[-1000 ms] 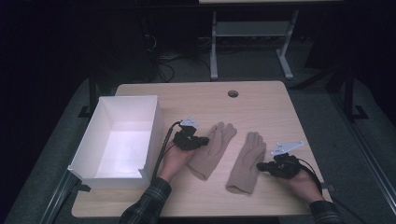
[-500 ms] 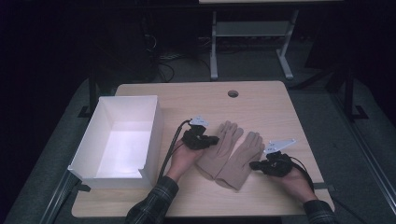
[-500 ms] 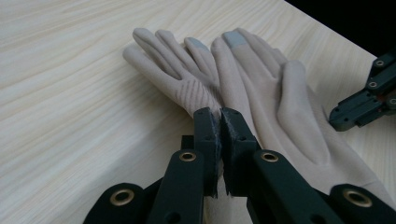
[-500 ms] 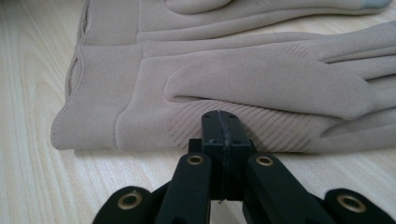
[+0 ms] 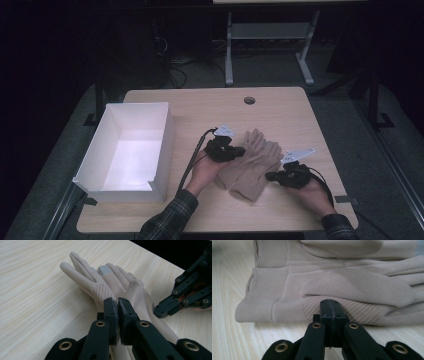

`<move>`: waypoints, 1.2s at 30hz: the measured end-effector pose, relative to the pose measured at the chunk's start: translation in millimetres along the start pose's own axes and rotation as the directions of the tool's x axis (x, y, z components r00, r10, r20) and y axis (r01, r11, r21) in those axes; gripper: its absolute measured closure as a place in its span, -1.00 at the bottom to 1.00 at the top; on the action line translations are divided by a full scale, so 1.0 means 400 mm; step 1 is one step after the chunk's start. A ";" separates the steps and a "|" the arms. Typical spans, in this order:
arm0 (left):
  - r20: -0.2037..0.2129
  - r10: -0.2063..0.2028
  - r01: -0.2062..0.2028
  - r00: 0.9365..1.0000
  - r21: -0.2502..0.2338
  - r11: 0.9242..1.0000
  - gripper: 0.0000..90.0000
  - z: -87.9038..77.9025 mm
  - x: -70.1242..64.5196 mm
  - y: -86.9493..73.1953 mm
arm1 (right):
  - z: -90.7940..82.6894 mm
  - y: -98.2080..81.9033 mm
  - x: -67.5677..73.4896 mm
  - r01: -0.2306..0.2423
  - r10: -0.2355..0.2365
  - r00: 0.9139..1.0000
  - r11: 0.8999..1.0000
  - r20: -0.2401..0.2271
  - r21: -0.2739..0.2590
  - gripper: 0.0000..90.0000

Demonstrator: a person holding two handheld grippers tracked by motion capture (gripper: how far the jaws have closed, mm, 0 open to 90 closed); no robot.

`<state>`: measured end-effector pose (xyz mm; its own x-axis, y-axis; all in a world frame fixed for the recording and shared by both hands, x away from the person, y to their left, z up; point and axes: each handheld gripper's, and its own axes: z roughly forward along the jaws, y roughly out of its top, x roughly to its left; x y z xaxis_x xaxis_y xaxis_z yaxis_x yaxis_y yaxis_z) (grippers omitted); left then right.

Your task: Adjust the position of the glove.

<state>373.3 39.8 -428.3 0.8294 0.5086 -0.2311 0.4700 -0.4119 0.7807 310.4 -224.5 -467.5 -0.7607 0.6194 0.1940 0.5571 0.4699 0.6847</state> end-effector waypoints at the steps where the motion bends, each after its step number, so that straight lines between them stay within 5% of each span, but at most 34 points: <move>1: 0.001 0.005 -0.005 1.000 0.000 1.000 0.90 0.000 -0.002 0.002 | 0.001 0.000 0.001 -0.002 0.002 1.000 1.000 0.001 0.000 1.00; 6: 0.018 0.010 -0.010 1.000 -0.012 1.000 0.90 0.002 -0.014 0.019 | 0.009 0.004 0.005 -0.017 0.017 1.000 1.000 -0.004 -0.005 1.00; 12: 0.032 0.074 -0.074 0.997 0.001 0.997 0.90 0.017 -0.032 0.035 | 0.021 0.013 0.012 -0.009 0.009 1.000 1.000 -0.010 -0.009 1.00; 26: 0.087 0.061 -0.062 0.994 0.008 0.998 0.90 0.038 -0.061 0.020 | 0.037 0.024 0.026 0.017 -0.017 1.000 1.000 0.006 -0.012 1.00; 36: 0.121 0.074 -0.082 0.990 0.063 0.995 0.90 0.076 -0.098 -0.007 | 0.042 0.028 0.032 0.020 -0.019 1.000 1.000 0.010 -0.010 1.00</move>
<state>348.7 -1.8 -439.2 0.8923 0.3816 -0.2412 0.4186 -0.4991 0.7587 312.5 -200.9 -469.3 -0.7682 0.6162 0.1739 0.5388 0.4755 0.6954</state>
